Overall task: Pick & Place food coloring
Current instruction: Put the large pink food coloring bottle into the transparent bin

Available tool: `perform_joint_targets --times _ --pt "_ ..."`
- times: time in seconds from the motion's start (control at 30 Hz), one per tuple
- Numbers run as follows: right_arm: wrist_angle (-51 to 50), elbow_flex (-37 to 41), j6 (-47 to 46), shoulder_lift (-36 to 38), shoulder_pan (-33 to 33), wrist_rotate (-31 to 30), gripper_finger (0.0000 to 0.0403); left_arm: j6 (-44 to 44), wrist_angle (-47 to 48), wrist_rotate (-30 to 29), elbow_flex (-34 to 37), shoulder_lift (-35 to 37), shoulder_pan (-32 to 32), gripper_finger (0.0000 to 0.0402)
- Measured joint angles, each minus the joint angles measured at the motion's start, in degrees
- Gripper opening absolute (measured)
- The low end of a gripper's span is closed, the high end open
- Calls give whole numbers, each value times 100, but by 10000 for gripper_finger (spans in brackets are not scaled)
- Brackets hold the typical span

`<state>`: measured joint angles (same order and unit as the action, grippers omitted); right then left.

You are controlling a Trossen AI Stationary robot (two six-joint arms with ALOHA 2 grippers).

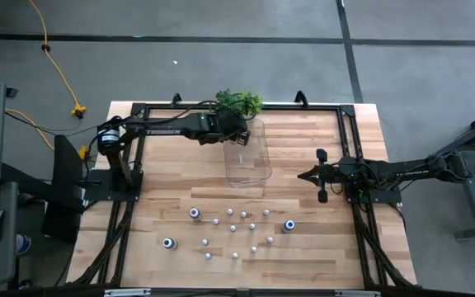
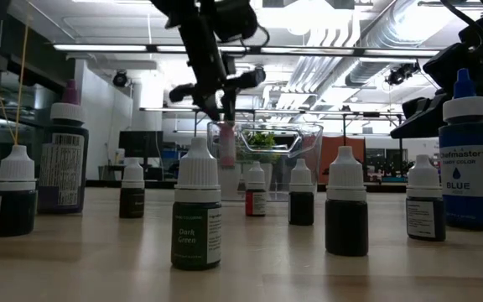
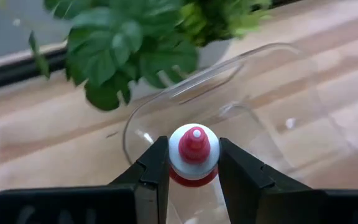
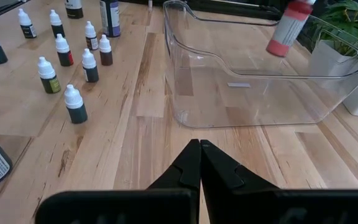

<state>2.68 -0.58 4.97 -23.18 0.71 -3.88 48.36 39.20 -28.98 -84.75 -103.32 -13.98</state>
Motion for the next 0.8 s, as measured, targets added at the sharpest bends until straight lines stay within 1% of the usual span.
perform_joint_targets --times 0.1,0.3,0.53,0.8 --pt "0 -1 0 0 1 0 0 284 -37 -59 0 -122 3 98" --pt "-4 0 0 0 0 0 0 466 -12 -401 2 -430 11 108" --pt "-4 0 0 0 0 0 0 787 -64 -851 2 -474 11 110" --pt "-3 -1 0 0 1 0 0 853 -128 -838 0 -542 11 111"
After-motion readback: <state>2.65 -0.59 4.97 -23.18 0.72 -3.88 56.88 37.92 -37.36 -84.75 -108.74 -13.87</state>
